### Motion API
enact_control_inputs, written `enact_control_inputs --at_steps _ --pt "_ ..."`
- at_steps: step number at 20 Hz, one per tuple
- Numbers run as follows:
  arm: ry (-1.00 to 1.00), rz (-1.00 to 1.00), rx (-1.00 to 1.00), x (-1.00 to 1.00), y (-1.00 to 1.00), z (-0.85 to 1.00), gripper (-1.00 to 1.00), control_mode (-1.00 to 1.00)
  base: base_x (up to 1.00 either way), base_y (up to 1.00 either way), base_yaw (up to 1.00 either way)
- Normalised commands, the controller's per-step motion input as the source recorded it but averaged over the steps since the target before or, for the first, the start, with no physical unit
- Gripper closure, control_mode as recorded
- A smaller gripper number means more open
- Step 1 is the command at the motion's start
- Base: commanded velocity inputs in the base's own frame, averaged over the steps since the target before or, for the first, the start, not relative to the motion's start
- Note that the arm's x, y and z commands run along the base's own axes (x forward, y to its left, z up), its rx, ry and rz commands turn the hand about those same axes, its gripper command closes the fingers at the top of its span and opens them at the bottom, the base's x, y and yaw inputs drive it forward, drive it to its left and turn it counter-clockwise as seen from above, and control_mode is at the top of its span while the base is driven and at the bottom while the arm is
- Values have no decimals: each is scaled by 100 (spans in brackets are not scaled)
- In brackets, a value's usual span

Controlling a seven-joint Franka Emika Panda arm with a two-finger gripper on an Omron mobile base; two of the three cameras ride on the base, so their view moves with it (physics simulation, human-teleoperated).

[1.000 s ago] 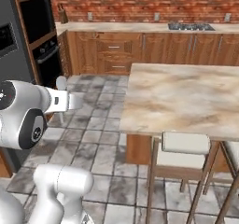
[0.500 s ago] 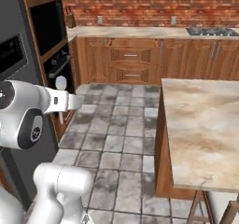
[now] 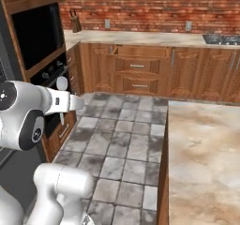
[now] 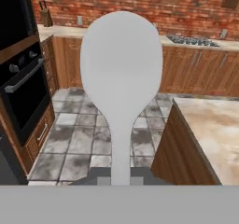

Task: Pick up the metallic utensils from the counter and place them in the open drawer. Make sure not to pick up any wooden utensils.

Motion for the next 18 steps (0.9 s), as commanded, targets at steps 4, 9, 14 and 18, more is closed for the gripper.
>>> enact_control_inputs --at_steps 4,9,14,18 --pt "0 0 0 0 0 0 100 100 100 -8 22" --pt "0 0 0 0 0 0 100 100 100 -7 22" --pt "0 0 0 0 0 0 100 100 100 -46 27" --pt "0 0 0 0 0 0 100 100 100 -60 33"
